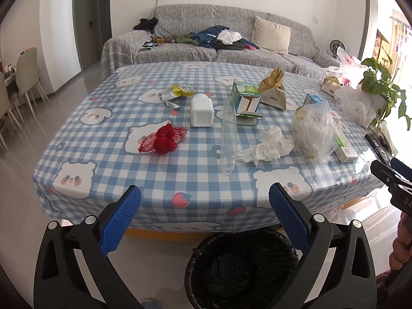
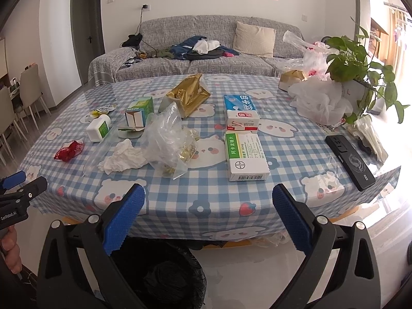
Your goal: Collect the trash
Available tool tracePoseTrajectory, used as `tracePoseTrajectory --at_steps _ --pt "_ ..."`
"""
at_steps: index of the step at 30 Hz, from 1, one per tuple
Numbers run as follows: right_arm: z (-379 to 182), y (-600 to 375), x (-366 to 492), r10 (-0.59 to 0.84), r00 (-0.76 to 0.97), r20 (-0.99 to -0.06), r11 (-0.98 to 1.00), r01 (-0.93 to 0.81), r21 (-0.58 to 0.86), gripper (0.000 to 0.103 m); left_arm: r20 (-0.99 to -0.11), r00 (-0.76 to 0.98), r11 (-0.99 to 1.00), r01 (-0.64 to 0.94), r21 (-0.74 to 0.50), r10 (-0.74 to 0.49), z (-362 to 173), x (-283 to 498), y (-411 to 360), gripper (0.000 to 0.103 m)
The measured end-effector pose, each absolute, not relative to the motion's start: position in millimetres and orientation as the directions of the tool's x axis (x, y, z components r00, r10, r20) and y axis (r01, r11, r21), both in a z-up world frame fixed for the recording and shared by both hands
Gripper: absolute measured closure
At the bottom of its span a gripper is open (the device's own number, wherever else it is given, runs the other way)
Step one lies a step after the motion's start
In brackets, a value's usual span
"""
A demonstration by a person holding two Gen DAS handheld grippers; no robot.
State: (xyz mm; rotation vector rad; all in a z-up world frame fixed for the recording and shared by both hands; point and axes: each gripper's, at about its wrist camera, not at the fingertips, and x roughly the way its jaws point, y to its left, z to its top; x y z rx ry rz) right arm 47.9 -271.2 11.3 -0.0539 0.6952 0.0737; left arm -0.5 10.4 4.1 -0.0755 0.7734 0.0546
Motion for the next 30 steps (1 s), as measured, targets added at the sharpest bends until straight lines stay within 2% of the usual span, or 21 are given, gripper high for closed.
tracePoseTrajectory --at_steps 30 --pt "11.2 -273.2 49.2 0.043 0.764 -0.644 0.997 -0.077 -0.024 0.007 -0.698 0.716 0.997 -0.071 -0.03 0.03 3.9 0.2 7.0 0.006"
